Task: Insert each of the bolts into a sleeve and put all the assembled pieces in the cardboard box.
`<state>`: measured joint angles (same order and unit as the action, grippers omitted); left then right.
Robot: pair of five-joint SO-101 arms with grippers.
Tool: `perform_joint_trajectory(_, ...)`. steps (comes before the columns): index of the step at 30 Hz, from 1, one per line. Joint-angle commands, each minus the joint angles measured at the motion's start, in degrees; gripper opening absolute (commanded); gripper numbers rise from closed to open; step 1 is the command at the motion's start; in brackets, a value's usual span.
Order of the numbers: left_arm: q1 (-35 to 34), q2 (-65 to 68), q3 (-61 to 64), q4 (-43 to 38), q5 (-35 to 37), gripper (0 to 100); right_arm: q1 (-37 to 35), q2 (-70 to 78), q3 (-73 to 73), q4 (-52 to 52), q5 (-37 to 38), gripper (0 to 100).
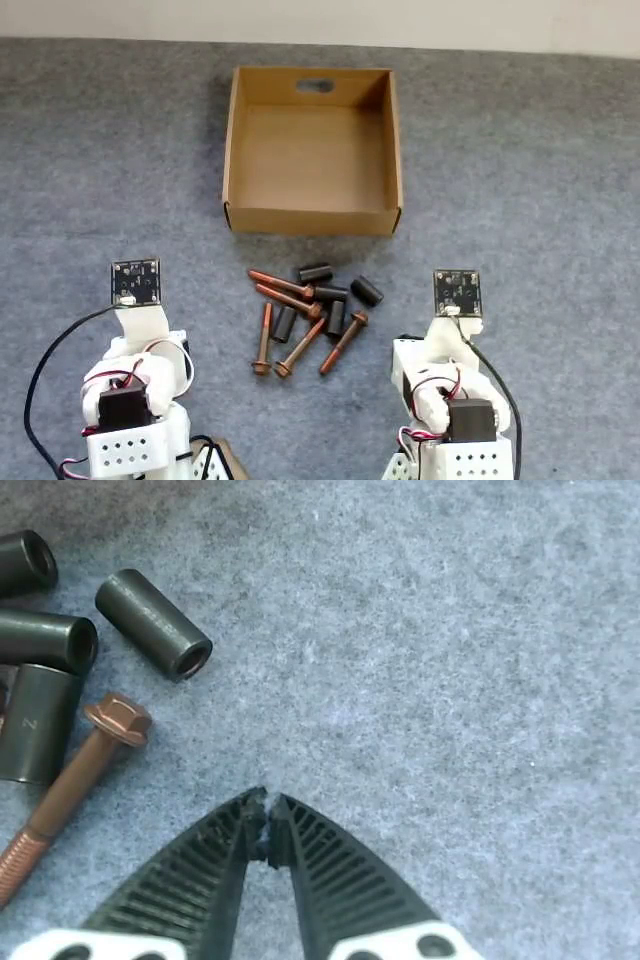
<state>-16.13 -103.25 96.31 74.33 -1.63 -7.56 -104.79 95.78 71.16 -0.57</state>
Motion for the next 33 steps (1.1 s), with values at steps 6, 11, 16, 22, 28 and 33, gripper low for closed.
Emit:
perform_joint_trajectory(6,0.7,-0.6,0.9,0.2,-0.2,1,0.7,-0.4,4.8,-14.8,0.5,0.9)
perform_joint_trajectory(11,0.7,-0.6,0.9,0.2,-0.2,1,1.2,-0.4,-4.7,-31.3,0.6,1.0)
perform_joint_trajectory(16,0.7,-0.6,0.9,0.2,-0.2,1,3.1,-0.4,-10.3,-41.0,0.6,1.0)
perform_joint_trajectory(22,0.7,-0.6,0.9,0.2,-0.2,1,4.0,-0.3,-24.1,-41.3,0.6,1.0)
perform_joint_trajectory(28,0.7,-0.6,0.9,0.2,-0.2,1,3.7,-0.3,-39.7,-39.8,5.7,7.3)
perform_joint_trajectory(33,0.7,-0.6,0.9,0.2,-0.2,1,3.7,3.6,-53.1,-37.4,7.9,11.1)
